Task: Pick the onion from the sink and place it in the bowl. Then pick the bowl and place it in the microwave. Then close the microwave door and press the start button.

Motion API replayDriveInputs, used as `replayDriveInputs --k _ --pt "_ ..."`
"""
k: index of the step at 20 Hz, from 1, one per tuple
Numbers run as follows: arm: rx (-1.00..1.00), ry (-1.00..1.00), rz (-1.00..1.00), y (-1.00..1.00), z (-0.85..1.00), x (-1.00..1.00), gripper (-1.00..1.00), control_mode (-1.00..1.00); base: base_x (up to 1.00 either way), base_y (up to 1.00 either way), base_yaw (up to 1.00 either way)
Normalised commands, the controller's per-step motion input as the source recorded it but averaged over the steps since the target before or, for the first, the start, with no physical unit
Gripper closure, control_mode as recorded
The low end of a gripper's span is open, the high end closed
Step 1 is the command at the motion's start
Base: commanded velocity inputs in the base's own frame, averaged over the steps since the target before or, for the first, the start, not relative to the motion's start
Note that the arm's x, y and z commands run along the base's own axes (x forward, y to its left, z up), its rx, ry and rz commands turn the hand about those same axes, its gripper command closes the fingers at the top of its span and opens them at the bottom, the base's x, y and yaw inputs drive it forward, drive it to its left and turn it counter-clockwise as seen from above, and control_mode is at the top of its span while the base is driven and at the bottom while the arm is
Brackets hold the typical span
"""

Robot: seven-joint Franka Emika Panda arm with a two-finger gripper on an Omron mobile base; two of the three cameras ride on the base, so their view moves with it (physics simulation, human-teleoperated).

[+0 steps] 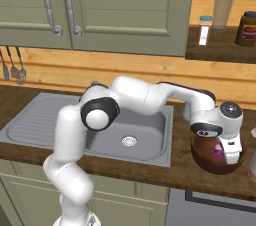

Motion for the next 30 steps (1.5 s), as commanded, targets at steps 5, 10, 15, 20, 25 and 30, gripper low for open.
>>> replayDriveInputs --k 5,10,15,20,25,30 --pt "0.01 0.01 -0.19 -0.12 0.23 -0.57 -1.00 -1.00 0.00 0.00 0.00" --pt "0.03 0.00 -0.07 -0.09 -0.04 -0.17 -1.00 -1.00 0.00 0.00 0.00" --pt "0.04 0.00 -0.02 -0.11 -0.04 -0.11 -1.00 -1.00 0.00 0.00 0.00" --pt "0.03 0.02 0.00 -0.12 -0.10 -0.12 -1.00 -1.00 0.00 0.00 0.00" --pt "0.00 0.06 0.00 0.00 -0.24 0.04 -1.00 -1.00 0.00 0.00 0.00" --pt "0.00 0.07 0.00 0.00 -0.32 0.04 -1.00 -1.00 0.00 0.00 0.00"
